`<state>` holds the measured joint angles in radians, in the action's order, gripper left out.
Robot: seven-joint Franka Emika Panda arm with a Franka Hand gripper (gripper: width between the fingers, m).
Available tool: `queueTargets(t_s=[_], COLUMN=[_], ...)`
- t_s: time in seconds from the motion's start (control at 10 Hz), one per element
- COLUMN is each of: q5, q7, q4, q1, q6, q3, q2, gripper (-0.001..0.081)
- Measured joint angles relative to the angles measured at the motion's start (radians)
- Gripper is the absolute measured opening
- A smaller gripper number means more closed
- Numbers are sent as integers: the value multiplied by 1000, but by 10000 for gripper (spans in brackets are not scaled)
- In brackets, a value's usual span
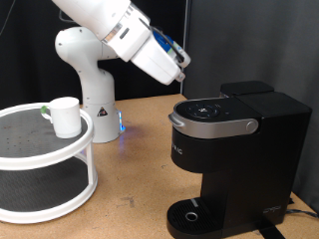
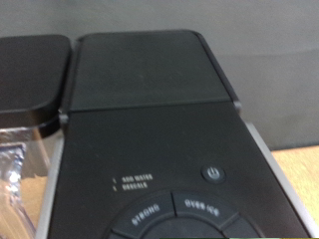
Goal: Make a cup of coffee with the keurig machine
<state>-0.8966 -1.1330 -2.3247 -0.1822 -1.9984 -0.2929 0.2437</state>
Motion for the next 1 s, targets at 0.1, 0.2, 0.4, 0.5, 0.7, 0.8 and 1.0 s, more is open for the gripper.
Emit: queueTargets(t_s=[0.1, 0.2, 0.4, 0.5, 0.7, 0.8, 1.0], q5=[7, 28, 83, 100, 110, 124, 159], q7=[16, 29, 53, 59, 59, 54, 37], q4=[-17, -37, -72, -82, -89, -88, -88], q1=[4, 14, 47, 66, 97, 110, 136], q6=[-7, -7, 26, 41, 97, 141, 190], q3=[-1, -3, -16, -24, -53, -73, -104], q2=[7, 23, 71, 96, 142, 162, 205], gripper=[0, 0, 0, 0, 0, 0, 0])
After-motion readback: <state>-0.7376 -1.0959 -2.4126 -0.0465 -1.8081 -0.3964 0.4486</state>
